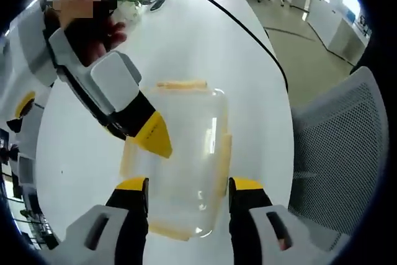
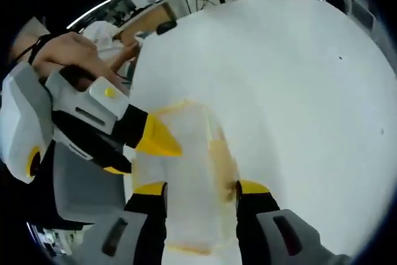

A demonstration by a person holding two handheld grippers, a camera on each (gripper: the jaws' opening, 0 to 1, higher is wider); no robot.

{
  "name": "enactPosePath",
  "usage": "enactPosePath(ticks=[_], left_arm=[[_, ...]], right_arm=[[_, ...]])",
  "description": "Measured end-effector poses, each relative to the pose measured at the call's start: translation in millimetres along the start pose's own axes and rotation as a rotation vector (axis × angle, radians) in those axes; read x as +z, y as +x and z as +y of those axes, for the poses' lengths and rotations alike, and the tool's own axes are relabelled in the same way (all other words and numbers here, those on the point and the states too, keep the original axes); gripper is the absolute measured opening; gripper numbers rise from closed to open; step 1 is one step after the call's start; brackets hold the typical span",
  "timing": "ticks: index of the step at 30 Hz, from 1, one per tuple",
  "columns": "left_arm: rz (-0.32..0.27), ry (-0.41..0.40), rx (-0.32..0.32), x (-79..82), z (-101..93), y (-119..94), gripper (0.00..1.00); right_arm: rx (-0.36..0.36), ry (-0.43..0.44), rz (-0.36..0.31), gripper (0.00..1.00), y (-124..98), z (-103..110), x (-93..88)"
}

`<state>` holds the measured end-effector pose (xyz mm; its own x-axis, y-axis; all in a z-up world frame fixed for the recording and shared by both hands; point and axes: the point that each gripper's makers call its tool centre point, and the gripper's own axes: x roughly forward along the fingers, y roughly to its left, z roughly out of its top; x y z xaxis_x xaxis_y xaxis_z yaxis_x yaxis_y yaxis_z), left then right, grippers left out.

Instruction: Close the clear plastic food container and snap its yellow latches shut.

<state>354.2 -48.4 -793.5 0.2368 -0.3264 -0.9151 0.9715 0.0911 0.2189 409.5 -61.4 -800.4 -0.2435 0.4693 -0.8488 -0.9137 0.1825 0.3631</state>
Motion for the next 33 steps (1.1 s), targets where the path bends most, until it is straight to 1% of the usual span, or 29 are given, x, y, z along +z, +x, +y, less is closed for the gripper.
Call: enactPosePath(ticks=[3,6,9,10,14,15,17,22,26,33], left_arm=[[-0.010,0.025,0.007,-1.0,-2.7,1.1,0.54],[-0.006,0.039,0.017,-0.6,-3.3,1.9,0.55],[0.007,0.058,0.046,-1.1,-0.1,3.0,0.52],[0.006,0.064,0.045,-1.0,-0.4,4.1,0.51],[0.006,0.061,0.063,-1.3,1.1,4.3,0.51],[0.006,0.060,0.063,-1.2,0.9,4.3,0.51],[0.011,0.063,0.073,-0.9,0.5,4.9,0.51],[0.016,0.064,0.094,-1.7,0.8,6.0,0.50],[0.009,0.063,0.105,-2.1,0.9,6.1,0.50],[0.013,0.065,0.117,-2.2,1.4,7.0,0.49]], right_arm=[[0.012,0.013,0.004,0.44,0.6,1.1,-1.0],[0.017,0.010,0.003,0.43,0.4,1.3,-1.1],[0.018,0.007,0.004,0.43,0.5,1.5,-1.0],[0.018,0.007,0.006,0.43,0.5,1.4,-1.1],[0.019,0.005,0.006,0.42,0.8,1.4,-1.3],[0.044,0.000,0.012,0.42,1.8,5.0,-2.4],[0.033,0.022,0.003,0.41,2.1,3.1,-2.0],[0.036,0.014,0.006,0.41,2.2,2.9,-2.0],[0.039,0.013,0.003,0.40,2.5,3.3,-2.2],[0.048,0.006,0.032,0.39,3.3,3.4,-2.5]])
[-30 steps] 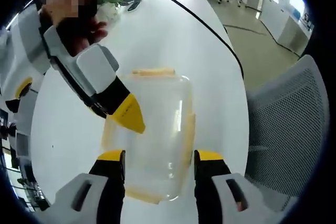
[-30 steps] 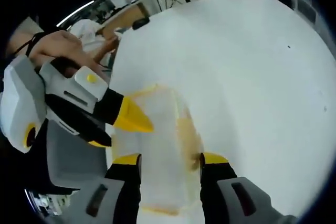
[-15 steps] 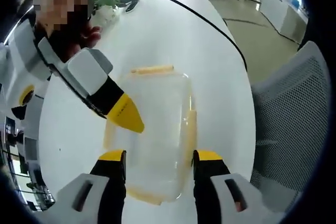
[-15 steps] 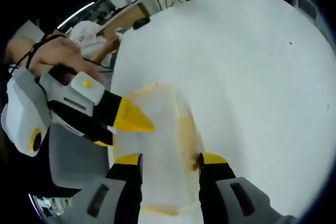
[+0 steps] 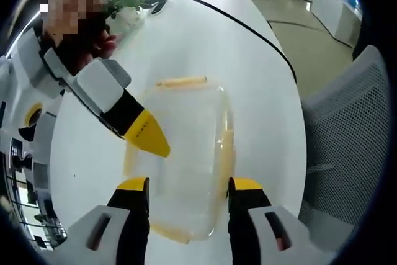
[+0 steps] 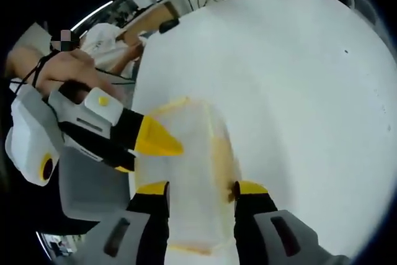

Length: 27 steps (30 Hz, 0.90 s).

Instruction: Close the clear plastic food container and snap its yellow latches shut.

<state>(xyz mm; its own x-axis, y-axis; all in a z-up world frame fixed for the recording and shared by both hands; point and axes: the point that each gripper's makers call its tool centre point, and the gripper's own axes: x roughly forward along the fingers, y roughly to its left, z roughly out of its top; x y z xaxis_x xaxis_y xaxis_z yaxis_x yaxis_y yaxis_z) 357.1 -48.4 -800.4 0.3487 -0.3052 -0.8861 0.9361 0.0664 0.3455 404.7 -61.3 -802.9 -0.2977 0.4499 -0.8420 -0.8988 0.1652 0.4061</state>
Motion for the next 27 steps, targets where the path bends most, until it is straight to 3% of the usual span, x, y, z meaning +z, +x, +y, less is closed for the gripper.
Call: enactPosePath(ticks=[9,10,11,12,15,18,27], left_arm=[[0.021,0.011,0.018,-1.2,2.5,2.2,0.48],[0.023,0.037,0.025,-3.9,5.0,2.4,0.47],[0.028,0.046,0.023,-5.6,6.7,2.3,0.47],[0.022,0.035,0.013,-5.8,8.4,2.0,0.47],[0.009,0.038,0.020,-5.2,7.8,-0.9,0.47],[-0.004,0.030,0.021,-5.4,9.6,-0.4,0.47],[0.060,0.041,0.030,-4.9,9.9,3.5,0.48]], right_arm=[[0.012,-0.039,0.032,0.37,0.4,-0.1,-0.8],[0.008,-0.059,0.020,0.36,-0.3,0.6,3.4],[0.001,-0.189,0.014,0.34,-1.8,-0.4,9.3],[-0.018,-0.123,0.044,0.34,-5.4,1.9,7.0],[0.001,-0.115,0.105,0.34,-3.5,7.3,7.2],[0.003,-0.101,0.111,0.34,-3.7,5.9,6.4],[0.019,-0.095,0.091,0.35,-1.3,2.4,4.3]])
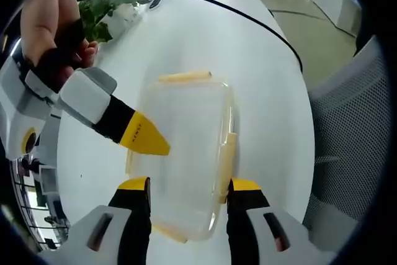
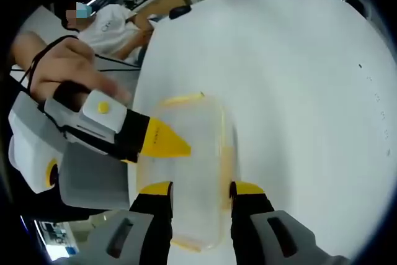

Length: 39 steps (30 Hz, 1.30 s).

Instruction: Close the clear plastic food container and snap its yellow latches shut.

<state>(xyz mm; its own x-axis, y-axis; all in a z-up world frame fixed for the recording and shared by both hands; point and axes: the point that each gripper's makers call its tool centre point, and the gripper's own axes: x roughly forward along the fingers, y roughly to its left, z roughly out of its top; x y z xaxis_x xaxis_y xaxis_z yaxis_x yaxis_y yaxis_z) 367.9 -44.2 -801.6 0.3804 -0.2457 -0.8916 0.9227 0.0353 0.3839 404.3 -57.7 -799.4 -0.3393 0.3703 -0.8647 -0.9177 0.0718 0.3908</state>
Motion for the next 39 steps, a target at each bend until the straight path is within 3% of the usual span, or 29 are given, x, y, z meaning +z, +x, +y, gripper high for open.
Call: enactPosePath(ticks=[17,28,37,39], left_arm=[[0.021,0.000,0.012,0.8,-3.2,0.0,0.48],[0.029,-0.074,-0.054,5.6,-1.3,-3.3,0.50],[0.034,0.037,-0.117,3.9,-0.9,-4.7,0.50],[0.040,0.038,-0.119,2.5,0.4,-3.9,0.54]], right_arm=[[-0.025,-0.002,-0.004,0.36,0.3,-1.4,0.3],[-0.083,-0.089,-0.007,0.36,-3.7,1.4,1.4],[-0.113,-0.086,-0.036,0.42,-11.5,7.5,-3.9],[-0.120,-0.095,-0.038,0.44,-13.3,10.1,-5.9]])
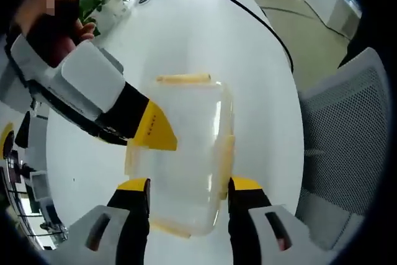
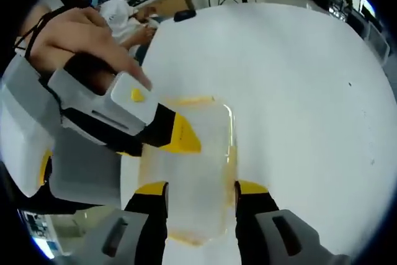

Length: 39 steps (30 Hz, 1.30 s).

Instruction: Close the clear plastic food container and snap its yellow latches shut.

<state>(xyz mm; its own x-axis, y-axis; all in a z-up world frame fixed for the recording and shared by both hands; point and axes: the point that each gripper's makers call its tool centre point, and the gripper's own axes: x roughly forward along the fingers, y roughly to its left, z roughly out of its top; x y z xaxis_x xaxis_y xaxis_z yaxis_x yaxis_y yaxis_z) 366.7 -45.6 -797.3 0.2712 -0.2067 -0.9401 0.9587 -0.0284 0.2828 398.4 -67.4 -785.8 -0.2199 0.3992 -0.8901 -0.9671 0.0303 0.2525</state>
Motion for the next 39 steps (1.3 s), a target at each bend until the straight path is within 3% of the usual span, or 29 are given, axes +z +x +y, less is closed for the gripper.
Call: enactPosePath(ticks=[3,12,15,19,22,25,35,39], left_arm=[[-0.020,0.007,-0.029,2.7,-4.6,-0.5,0.62],[-0.043,0.031,-0.080,1.8,-9.2,-2.7,0.69],[-0.033,-0.012,-0.115,-3.3,-9.3,-1.7,0.74],[-0.046,-0.004,-0.129,-6.0,-4.8,-1.4,0.77],[-0.057,-0.019,-0.150,-5.9,-3.8,-2.1,0.80],[-0.056,-0.029,-0.162,-6.9,-1.2,-2.3,0.80],[-0.055,-0.027,-0.167,-7.5,7.0,-5.4,0.78],[-0.040,-0.030,-0.168,-14.7,10.7,-4.8,0.78]], right_arm=[[-0.009,-0.006,-0.002,0.46,-2.4,2.5,-2.6],[-0.051,-0.015,0.015,0.53,-3.3,7.6,-18.3],[-0.067,-0.034,0.023,0.58,-4.0,9.4,-22.2],[-0.080,-0.018,-0.012,0.61,-4.8,11.0,-18.5],[-0.082,-0.027,-0.002,0.62,-1.4,16.7,-21.0],[-0.092,-0.054,0.025,0.64,1.3,19.7,-26.2],[-0.119,-0.027,-0.003,0.64,0.1,19.6,-26.6],[-0.129,-0.025,-0.003,0.66,1.9,19.2,-29.4]])
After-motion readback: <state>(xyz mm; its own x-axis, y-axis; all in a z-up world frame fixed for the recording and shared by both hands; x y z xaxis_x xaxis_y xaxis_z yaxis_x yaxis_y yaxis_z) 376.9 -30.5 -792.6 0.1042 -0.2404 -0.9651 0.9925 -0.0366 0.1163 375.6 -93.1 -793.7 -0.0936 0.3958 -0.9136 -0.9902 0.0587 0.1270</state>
